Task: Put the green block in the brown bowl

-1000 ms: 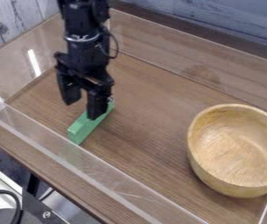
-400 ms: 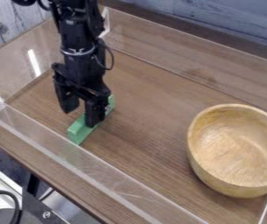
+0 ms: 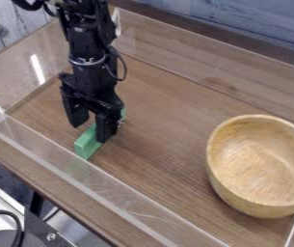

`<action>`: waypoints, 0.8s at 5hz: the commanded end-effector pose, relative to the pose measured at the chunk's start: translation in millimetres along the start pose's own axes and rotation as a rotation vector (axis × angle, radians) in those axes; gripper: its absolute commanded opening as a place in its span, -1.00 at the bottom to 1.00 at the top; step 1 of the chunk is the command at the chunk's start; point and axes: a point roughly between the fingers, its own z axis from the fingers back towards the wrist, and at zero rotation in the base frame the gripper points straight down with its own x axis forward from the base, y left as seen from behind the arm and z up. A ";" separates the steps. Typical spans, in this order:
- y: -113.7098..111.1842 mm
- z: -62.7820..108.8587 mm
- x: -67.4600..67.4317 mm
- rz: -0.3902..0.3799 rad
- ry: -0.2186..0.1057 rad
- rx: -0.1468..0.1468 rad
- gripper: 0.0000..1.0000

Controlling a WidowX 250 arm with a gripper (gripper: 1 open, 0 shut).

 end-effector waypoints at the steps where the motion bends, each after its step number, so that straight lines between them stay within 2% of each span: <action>1: 0.3 5.0 7.3 -0.001 -0.038 0.010 1.00; 4: -3.7 1.4 9.5 0.006 -0.068 -0.014 1.00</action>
